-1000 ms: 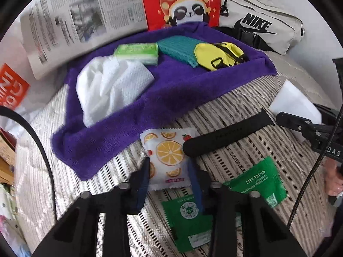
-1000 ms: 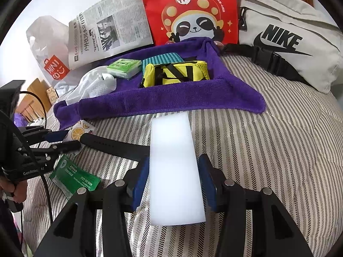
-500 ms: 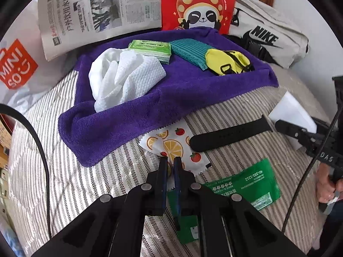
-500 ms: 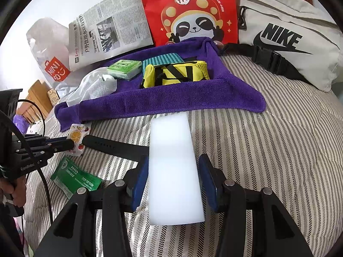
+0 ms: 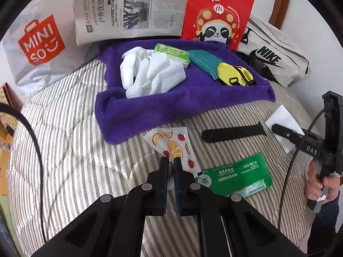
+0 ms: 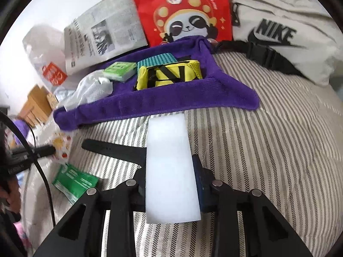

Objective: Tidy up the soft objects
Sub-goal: 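Carry the wipe packet and white sponge over the purple towel with both tools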

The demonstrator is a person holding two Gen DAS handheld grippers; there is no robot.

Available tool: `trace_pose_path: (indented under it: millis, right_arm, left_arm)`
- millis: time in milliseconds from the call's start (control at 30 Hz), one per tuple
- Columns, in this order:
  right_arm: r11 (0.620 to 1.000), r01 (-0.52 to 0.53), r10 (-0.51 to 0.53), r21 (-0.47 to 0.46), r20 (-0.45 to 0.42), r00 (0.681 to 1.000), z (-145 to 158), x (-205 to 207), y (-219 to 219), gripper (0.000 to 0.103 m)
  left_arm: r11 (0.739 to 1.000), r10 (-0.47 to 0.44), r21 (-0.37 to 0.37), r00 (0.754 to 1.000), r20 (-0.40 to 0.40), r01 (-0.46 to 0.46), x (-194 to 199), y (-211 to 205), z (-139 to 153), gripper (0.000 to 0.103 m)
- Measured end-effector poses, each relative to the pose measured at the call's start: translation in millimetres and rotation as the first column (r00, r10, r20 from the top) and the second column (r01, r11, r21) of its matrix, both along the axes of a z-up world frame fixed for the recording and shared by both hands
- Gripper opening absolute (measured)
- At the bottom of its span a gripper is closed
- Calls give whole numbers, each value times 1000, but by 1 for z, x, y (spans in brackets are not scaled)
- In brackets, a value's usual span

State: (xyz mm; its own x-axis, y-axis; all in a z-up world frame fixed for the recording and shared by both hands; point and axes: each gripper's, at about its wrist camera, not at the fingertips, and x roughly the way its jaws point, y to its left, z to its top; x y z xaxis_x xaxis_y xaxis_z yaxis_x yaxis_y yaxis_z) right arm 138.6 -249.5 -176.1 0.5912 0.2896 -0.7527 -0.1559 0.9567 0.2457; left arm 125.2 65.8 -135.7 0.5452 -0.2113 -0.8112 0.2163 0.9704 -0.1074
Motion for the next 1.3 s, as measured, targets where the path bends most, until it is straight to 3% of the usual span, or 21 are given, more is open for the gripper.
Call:
trace_pose_path:
  millis: [100, 667, 1067, 1300]
  right_arm:
    - [1000, 6, -6, 24, -3, 1000, 6, -1, -3, 31]
    - [987, -102, 114, -123, 93, 989, 67, 6, 23, 31]
    - [981, -127, 146, -148, 128, 981, 90, 68, 40, 31]
    - [977, -115, 143, -182, 147, 979, 90, 122, 47, 31]
  left_arm:
    - [1000, 8, -4, 1000, 3, -8, -2, 4, 2, 6]
    - [996, -2, -87, 996, 89, 10, -2, 7, 31, 6]
    - [994, -26, -101, 990, 136, 40, 32, -6, 62, 6]
    - [993, -15, -112, 991, 131, 30, 57, -5, 62, 6]
